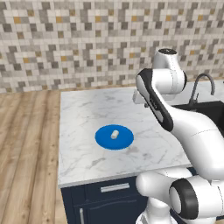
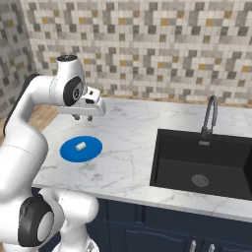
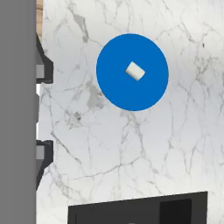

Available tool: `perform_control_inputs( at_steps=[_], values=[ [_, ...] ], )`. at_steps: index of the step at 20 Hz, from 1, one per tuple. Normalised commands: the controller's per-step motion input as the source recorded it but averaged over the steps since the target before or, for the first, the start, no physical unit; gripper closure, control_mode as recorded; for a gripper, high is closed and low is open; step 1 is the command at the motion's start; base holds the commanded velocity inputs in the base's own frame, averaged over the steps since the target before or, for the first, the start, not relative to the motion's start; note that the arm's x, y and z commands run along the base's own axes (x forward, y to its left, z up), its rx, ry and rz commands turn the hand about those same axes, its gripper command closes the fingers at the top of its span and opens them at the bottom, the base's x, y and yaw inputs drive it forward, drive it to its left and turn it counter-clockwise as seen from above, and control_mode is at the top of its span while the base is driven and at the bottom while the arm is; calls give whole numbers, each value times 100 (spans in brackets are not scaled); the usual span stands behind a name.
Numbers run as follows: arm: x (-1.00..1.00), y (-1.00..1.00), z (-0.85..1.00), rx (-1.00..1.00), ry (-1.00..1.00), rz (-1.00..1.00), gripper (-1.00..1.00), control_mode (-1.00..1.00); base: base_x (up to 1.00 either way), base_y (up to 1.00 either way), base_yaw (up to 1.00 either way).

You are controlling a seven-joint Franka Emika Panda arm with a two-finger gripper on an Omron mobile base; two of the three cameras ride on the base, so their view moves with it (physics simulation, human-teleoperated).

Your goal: Pick up the marshmallow and place it in the cup of hot chocolate on the dining counter.

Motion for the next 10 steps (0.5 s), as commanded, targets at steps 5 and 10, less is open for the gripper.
perform_control_inputs(
  at_steps=[5, 10],
  values=[
    [0, 7, -10, 0, 0, 0, -100, -100, 0, 0, 0],
    [6, 33, -17, 0, 0, -2, -100, -100, 0, 0, 0]
  ],
)
